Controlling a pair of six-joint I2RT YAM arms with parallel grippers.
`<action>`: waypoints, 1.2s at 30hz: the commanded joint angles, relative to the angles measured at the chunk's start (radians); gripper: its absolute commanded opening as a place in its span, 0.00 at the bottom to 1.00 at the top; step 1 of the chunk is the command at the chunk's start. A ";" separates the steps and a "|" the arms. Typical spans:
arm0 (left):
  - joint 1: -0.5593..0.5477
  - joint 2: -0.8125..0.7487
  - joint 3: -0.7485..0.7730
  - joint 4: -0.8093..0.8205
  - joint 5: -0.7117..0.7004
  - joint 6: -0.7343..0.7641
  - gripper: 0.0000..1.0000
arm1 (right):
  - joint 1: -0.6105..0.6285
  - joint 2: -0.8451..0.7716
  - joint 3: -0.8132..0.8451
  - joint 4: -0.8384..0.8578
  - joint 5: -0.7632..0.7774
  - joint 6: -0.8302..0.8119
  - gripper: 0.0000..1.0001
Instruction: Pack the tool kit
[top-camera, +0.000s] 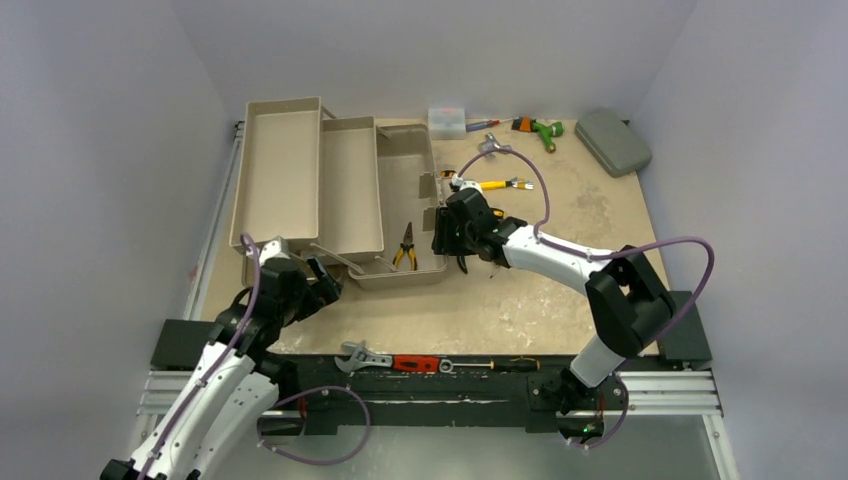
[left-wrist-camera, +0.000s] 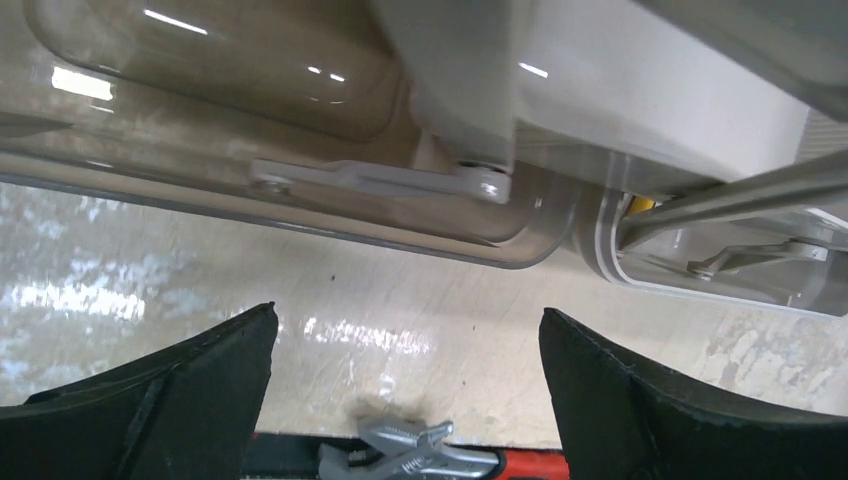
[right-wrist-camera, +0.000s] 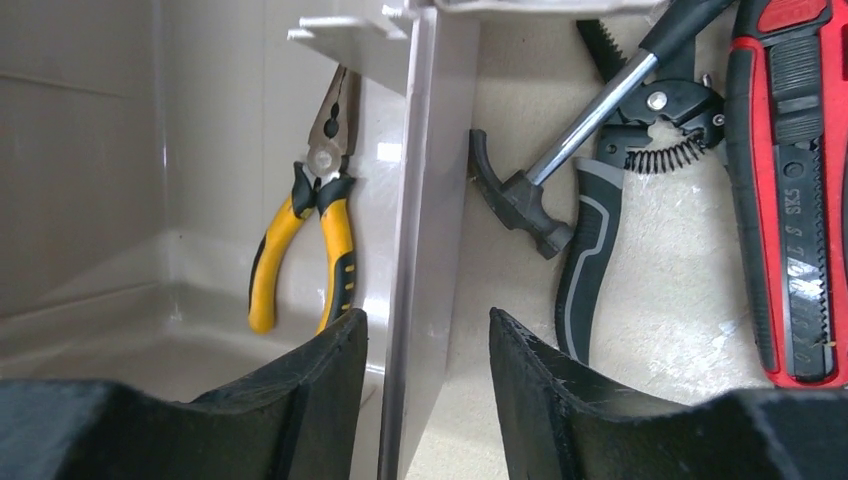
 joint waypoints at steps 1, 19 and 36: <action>0.005 0.094 -0.006 0.214 0.003 0.132 1.00 | 0.001 -0.046 -0.032 0.059 0.018 0.068 0.45; -0.002 -0.098 0.150 -0.029 0.015 0.206 0.98 | -0.064 -0.217 0.001 -0.053 0.015 -0.111 0.61; -0.136 0.056 0.373 0.014 0.134 0.335 0.97 | -0.256 -0.078 0.042 -0.101 0.043 -0.313 0.73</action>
